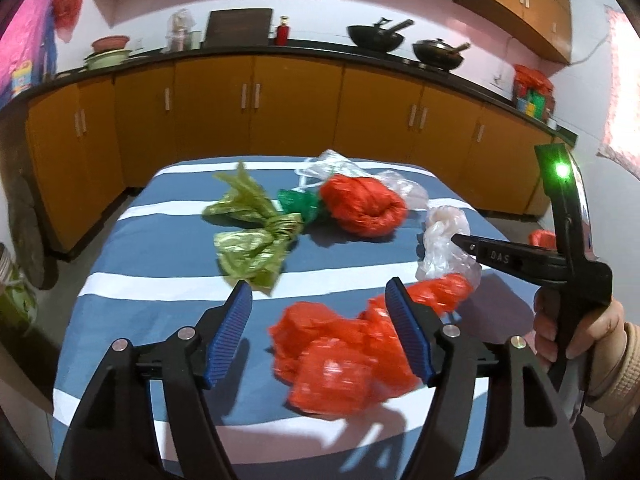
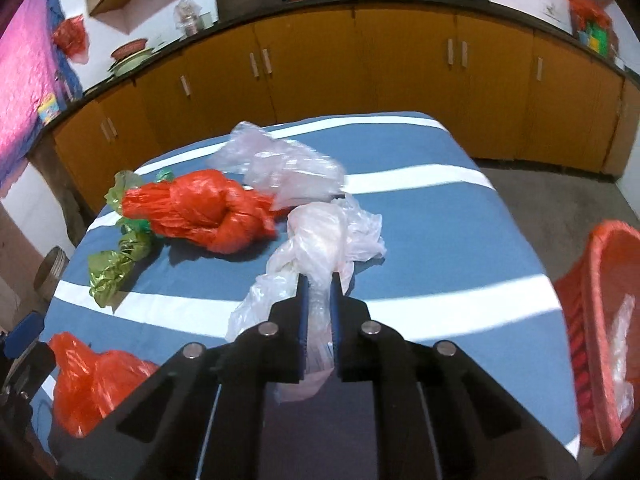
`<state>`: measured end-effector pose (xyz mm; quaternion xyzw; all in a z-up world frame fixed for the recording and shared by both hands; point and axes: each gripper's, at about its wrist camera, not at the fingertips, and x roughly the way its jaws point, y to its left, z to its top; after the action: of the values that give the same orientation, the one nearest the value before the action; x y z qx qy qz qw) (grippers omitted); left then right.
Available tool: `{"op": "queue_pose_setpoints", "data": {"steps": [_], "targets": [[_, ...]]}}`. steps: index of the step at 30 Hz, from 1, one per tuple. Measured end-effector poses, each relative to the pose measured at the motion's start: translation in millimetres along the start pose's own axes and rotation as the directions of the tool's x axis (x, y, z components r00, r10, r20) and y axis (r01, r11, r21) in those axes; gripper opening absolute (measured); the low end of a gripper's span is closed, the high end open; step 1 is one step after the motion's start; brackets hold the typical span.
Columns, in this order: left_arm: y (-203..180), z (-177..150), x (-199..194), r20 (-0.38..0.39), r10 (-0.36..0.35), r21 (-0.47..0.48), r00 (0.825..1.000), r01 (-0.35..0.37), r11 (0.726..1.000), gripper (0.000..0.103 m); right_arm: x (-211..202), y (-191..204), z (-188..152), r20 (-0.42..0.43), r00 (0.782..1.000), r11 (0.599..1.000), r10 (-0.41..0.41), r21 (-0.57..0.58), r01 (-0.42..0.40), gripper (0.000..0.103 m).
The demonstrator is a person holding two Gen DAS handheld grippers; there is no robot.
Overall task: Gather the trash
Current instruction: 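Close the right tool on a clear bag while the left tool grasps a red bag, then carry the clear bag and red bag over the orange basket with both tools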
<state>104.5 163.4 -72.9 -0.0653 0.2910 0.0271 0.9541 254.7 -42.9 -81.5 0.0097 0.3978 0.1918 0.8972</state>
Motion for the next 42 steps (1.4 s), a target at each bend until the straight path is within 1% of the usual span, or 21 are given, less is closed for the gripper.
{"op": "queue_pose_setpoints", "data": {"steps": [6,10,12,15,17,19,21,22,25,26,29,33,38,42], "targets": [[-31.3,1.0,2.8,-0.017,-0.049,0.06,0.999,0.05,0.997,0.069,-17.2,-18.9,-4.7,0.01,1.0,0.999,-0.015,0.035,0.015,0.011],[-50.4,0.2,7.8,-0.031,-0.06,0.098,0.998,0.063,0.993,0.069,-31.7,-25.5,-5.6,0.028,0.999,0.999,-0.017,0.044,0.015,0.011],[-58.9,-2.7,12.3,-0.046,-0.049,0.118,0.998,0.054,0.992,0.069,-38.5,-30.0,-6.5,0.034,0.999,0.999,-0.017,0.047,0.015,0.011],[-67.8,-6.8,25.4,-0.084,0.004,0.147,0.996,0.009,0.989,0.069,-47.3,-37.3,-7.7,0.04,0.999,0.998,-0.021,0.055,0.019,0.011],[-66.7,-8.7,35.6,-0.114,0.036,0.149,0.993,-0.018,0.989,0.069,-51.4,-41.3,-8.3,0.043,0.999,0.998,-0.024,0.063,0.021,0.011],[-60.7,-8.5,45.5,-0.144,0.049,0.123,0.988,-0.032,0.992,0.061,-54.2,-44.0,-9.1,0.045,0.999,0.997,-0.025,0.067,0.022,0.011],[-54.1,-5.4,49.6,-0.156,0.042,0.083,0.987,-0.029,0.996,0.052,-55.8,-45.4,-9.3,0.047,0.999,0.997,-0.024,0.07,0.021,0.011],[-50.8,-3.1,51.8,-0.161,0.038,0.065,0.986,-0.028,0.997,0.05,-56.5,-46.6,-9.8,0.047,0.999,0.997,-0.024,0.07,0.02,0.011],[-46.9,2.2,57.8,-0.18,0.035,0.048,0.983,-0.027,0.998,0.036,-56.8,-46.0,-8.8,0.049,0.999,0.997,-0.017,0.074,0.013,0.011],[-45.5,5.1,60.2,-0.185,0.04,0.046,0.982,-0.032,0.998,0.034,-57.0,-46.0,-8.9,0.05,0.999,0.997,-0.014,0.074,0.01,0.011],[-39.5,13.1,63.0,-0.182,0.04,0.019,0.983,-0.037,0.999,0.029,-58.8,-43.7,-7.5,0.057,0.998,0.997,-0.002,0.072,-0.003,0.011],[-30.8,29.4,57.6,-0.147,0.028,-0.031,0.989,-0.033,0.999,0.028,-64.5,-41.0,-6.4,0.069,0.998,0.998,0.015,0.067,-0.02,0.011],[-35.0,42.7,42.5,-0.094,0.02,-0.033,0.995,-0.023,0.999,0.027,-74.9,-41.2,-7.1,0.089,0.996,0.997,0.028,0.063,-0.034,0.011],[-43.6,49.8,37.7,-0.072,0.009,-0.029,0.997,-0.011,1.0,0.028,-85.3,-45.3,-9.3,0.105,0.994,0.998,0.03,0.058,-0.036,0.011]]}}
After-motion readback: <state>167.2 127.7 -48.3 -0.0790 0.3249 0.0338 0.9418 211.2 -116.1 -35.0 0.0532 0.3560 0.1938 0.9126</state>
